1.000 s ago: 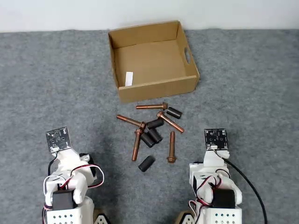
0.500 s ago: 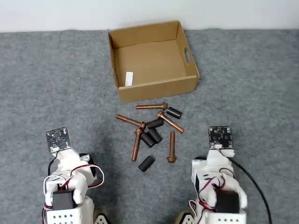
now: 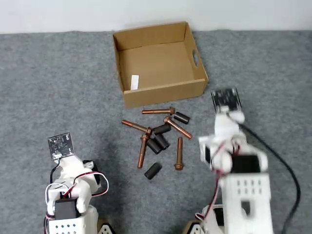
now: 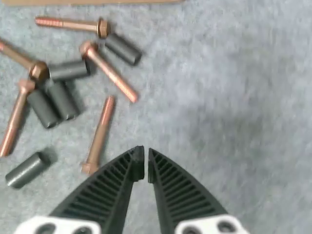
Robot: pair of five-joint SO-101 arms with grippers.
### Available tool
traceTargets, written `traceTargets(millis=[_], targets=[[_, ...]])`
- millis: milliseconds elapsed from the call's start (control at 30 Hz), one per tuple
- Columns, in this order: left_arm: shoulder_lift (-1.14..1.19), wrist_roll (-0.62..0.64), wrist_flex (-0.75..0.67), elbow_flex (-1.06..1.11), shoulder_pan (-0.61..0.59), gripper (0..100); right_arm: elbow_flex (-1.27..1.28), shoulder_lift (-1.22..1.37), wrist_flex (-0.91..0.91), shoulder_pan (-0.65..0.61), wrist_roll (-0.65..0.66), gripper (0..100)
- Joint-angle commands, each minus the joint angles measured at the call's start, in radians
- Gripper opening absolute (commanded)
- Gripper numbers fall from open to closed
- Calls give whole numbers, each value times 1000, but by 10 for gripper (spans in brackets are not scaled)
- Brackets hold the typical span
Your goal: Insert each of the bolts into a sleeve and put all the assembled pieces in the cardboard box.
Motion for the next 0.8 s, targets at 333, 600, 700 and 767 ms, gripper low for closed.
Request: traceTargets(millis=[333, 600, 700, 767], targets=[[-11, 2, 5, -16, -2, 6, -454, 639, -120, -90, 488, 9], [-11, 2, 5, -16, -2, 6, -678, 940, -61, -147, 496, 192], [-11, 2, 5, -16, -2, 6, -767, 1038, -58, -148, 496, 209], [-11, 2, 5, -16, -2, 6, -829, 1098, -58, -148, 496, 203]])
